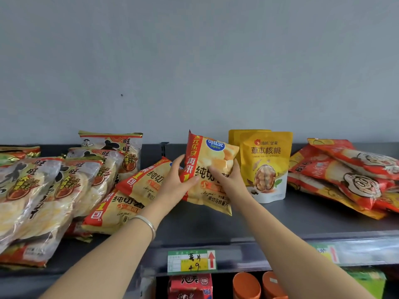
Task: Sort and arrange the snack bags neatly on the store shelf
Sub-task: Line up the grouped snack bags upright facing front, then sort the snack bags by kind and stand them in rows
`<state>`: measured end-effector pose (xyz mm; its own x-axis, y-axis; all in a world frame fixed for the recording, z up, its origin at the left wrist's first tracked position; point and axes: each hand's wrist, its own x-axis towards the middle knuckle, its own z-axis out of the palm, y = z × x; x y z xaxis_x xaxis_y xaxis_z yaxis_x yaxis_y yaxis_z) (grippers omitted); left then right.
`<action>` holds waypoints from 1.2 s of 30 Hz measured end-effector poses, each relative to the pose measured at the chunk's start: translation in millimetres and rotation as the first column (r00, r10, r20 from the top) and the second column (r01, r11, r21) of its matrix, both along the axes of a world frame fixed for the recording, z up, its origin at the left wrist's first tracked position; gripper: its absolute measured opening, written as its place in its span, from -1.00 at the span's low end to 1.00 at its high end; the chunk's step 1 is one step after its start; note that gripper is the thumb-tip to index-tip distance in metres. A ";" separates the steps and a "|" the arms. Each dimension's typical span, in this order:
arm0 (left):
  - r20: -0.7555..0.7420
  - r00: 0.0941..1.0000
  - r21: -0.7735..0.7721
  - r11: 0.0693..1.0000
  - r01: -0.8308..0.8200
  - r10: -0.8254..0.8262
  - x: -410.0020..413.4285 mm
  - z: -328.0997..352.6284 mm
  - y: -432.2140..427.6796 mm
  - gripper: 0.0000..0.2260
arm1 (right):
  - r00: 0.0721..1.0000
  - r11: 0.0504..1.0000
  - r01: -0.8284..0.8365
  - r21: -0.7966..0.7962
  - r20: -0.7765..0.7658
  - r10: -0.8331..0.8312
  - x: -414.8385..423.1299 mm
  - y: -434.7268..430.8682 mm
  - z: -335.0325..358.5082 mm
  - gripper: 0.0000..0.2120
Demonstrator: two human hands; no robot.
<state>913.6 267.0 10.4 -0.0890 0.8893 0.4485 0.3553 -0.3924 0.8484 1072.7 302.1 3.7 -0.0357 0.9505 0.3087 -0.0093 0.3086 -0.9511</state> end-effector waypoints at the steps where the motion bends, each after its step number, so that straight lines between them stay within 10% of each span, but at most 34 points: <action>1: 0.017 1.000 -0.007 1.000 0.009 -0.009 -4.2 -0.3 1.1 -0.42 | 1.000 1.000 -0.021 -0.014 -0.017 0.021 -1.4 2.0 1.5 -0.20; 4: 0.095 0.995 -0.031 0.999 0.020 -0.017 -15.8 4.5 6.0 -0.58 | 0.999 1.000 0.000 0.020 -0.046 0.001 -5.9 9.5 6.6 -0.10; 9: -0.496 0.769 0.129 0.910 -0.395 0.404 -62.8 21.7 43.9 -0.63 | 0.951 0.950 0.258 0.176 0.127 -0.282 -10.3 14.8 21.9 0.03; 13: -0.704 0.639 -0.070 0.865 -0.497 0.310 -87.4 29.2 68.1 -0.48 | 0.904 0.931 0.285 0.229 0.260 -0.340 -14.4 21.5 24.7 -0.01; 17: -0.539 0.833 -0.345 0.868 -0.357 0.128 -93.6 31.4 78.6 -0.31 | 0.875 0.929 0.304 0.212 0.324 -0.360 -23.2 29.4 21.0 -0.02; 24: -0.394 0.919 -0.491 0.844 -0.217 0.007 -99.1 44.2 75.7 -0.20 | 0.862 0.928 0.312 0.204 0.350 -0.367 -25.1 33.4 14.2 -0.03; 36: -0.122 0.971 -0.277 0.933 -0.231 0.205 -107.5 39.2 59.6 -0.11 | 0.783 0.871 0.414 0.263 0.385 -0.488 -41.2 32.2 17.5 -0.04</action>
<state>806.1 326.6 49.6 -0.2668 0.9444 0.1920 0.4840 -0.0410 0.8741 1031.5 334.3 21.2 0.2223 0.8313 0.5094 0.5619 0.3177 -0.7637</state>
